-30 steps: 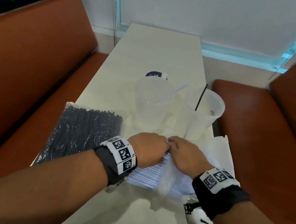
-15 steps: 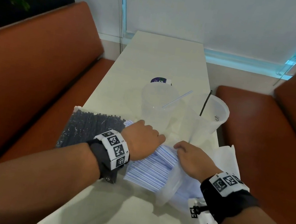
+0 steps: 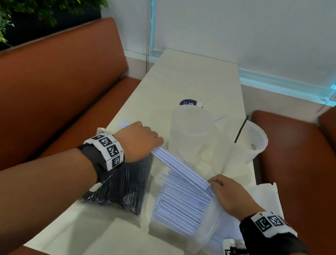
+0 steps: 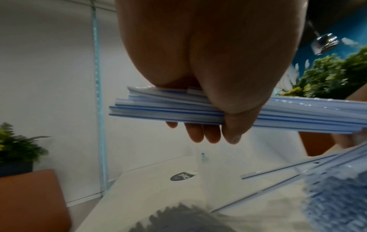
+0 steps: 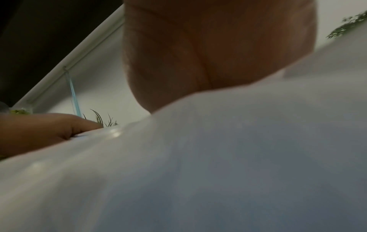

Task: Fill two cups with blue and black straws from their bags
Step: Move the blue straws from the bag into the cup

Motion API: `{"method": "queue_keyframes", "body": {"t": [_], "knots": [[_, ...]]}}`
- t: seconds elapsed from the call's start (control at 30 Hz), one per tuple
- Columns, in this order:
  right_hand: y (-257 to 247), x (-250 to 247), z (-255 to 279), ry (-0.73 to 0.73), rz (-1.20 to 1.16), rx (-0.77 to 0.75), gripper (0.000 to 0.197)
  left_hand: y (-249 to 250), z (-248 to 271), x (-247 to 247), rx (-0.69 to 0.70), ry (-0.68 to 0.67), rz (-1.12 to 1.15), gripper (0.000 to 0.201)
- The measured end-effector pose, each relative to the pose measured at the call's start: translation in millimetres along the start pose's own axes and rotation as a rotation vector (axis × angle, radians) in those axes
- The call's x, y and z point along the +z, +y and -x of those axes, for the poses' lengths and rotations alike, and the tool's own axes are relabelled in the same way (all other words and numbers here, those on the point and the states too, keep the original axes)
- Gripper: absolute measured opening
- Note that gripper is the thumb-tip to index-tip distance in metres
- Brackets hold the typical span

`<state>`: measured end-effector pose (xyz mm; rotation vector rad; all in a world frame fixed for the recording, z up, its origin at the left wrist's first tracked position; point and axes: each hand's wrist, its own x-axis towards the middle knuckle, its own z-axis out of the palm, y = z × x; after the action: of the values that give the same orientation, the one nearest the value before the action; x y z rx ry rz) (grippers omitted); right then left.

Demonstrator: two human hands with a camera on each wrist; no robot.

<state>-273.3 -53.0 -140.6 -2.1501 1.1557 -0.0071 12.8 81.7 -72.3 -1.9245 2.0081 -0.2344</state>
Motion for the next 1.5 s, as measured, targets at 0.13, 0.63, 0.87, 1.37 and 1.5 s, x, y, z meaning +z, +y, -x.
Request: {"method": "queue_keyframes", "body": {"t": [0.13,0.63,0.87,1.37,1.5], "knots": [[-10.5,-6.4,5.5,0.046,0.079,-0.074,0.031,-13.8,3.8,5.3,-0.033,0.045,0.044,0.025],[-63.9,-25.7,12.9,0.372,-0.782,-0.191,0.044,-56.9,7.9,1.9,-0.195,0.197,0.131,0.005],[-88.6,-27.1,3.8,0.399,-0.81,-0.232,0.031,10.0,-15.2,-11.2,-0.119,0.218,0.317,0.012],[-98.6,-47.1,-5.0,0.331,-1.41,0.026,0.055,22.5,-24.2,-78.9,-0.271,0.608,1.212,0.007],[-112.2,-37.6,-8.0,0.173,-1.473,0.106,0.062,19.1,-25.5,-128.6,-0.021,0.978,1.901,0.011]]}}
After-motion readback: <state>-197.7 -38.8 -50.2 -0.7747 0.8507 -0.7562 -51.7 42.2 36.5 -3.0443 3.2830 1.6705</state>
